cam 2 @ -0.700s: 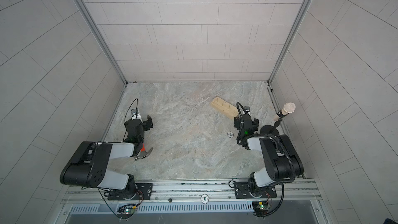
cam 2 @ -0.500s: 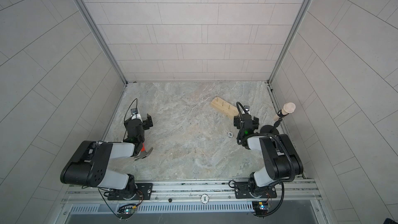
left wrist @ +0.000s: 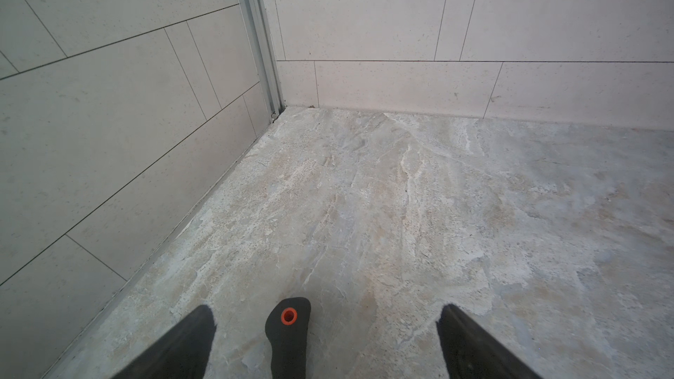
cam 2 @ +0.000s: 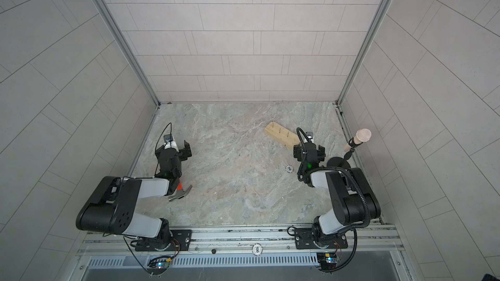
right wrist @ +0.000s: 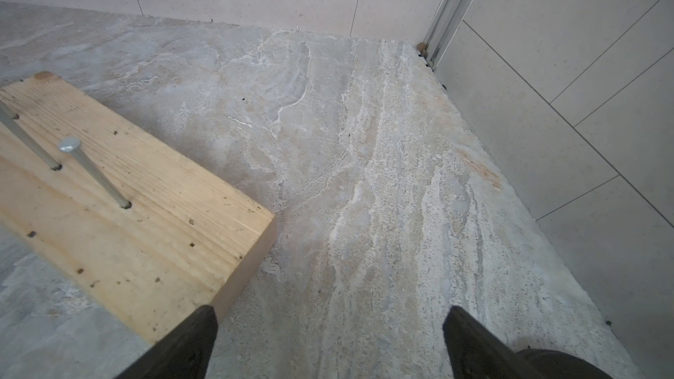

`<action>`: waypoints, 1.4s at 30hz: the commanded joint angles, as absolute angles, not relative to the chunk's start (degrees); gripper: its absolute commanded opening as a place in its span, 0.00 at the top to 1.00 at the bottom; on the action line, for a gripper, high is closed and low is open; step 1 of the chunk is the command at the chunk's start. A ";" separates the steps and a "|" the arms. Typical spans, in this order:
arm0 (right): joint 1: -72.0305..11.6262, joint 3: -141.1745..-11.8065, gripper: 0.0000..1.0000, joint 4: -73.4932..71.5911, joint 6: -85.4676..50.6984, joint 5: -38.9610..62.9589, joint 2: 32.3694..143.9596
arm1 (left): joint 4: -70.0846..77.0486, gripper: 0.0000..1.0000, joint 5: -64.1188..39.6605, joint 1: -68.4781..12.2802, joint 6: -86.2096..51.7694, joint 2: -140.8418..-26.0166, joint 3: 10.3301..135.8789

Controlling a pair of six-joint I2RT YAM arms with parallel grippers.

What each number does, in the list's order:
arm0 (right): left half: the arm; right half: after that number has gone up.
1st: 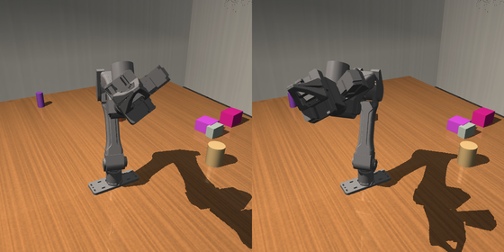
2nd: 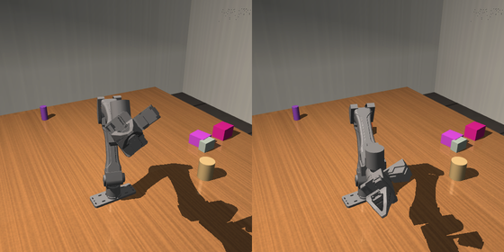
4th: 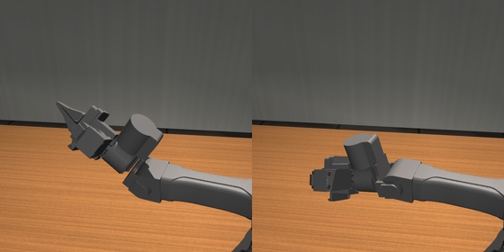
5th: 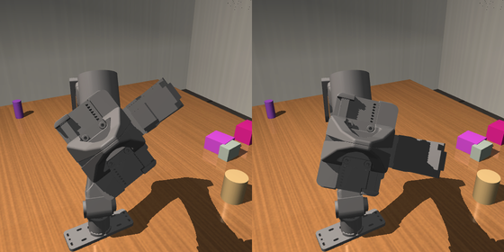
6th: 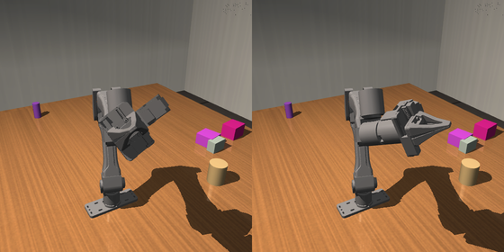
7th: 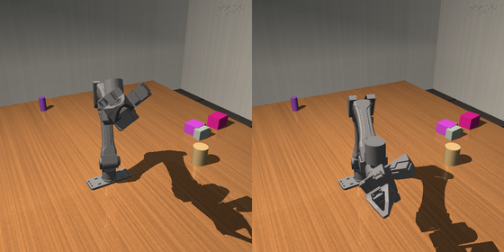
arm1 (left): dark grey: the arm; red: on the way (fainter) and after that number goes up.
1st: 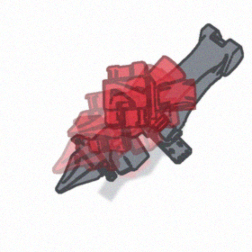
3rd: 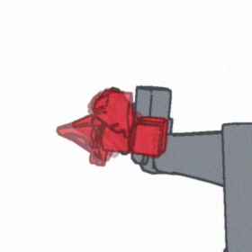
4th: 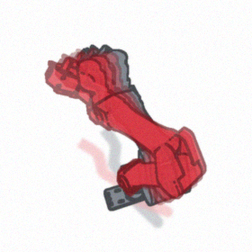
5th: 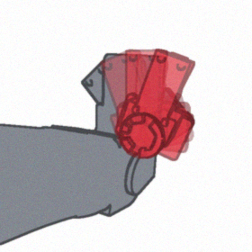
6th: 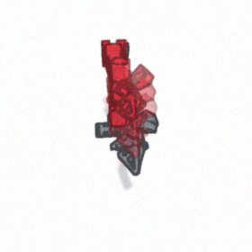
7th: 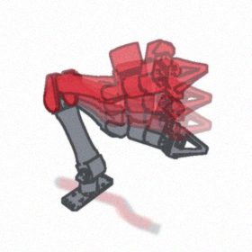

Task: Use a claw hammer to pull out a nail
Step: Move the hammer to the center of the board.

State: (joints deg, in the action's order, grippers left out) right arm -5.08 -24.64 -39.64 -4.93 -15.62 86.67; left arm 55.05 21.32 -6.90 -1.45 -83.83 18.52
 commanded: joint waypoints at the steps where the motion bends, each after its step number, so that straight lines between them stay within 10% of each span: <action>1: -4.74 -25.46 0.00 -40.76 -3.97 -15.80 87.14 | 56.60 0.00 22.10 -7.21 -0.81 -84.24 19.60; 28: -4.70 -25.91 0.00 -39.89 -3.95 -15.71 86.78 | 54.25 0.00 22.11 -7.21 -0.82 -82.53 20.31; 42: -6.03 -49.13 0.00 5.69 -20.70 -10.20 68.20 | 11.77 0.00 7.53 -9.65 -19.57 -63.20 41.44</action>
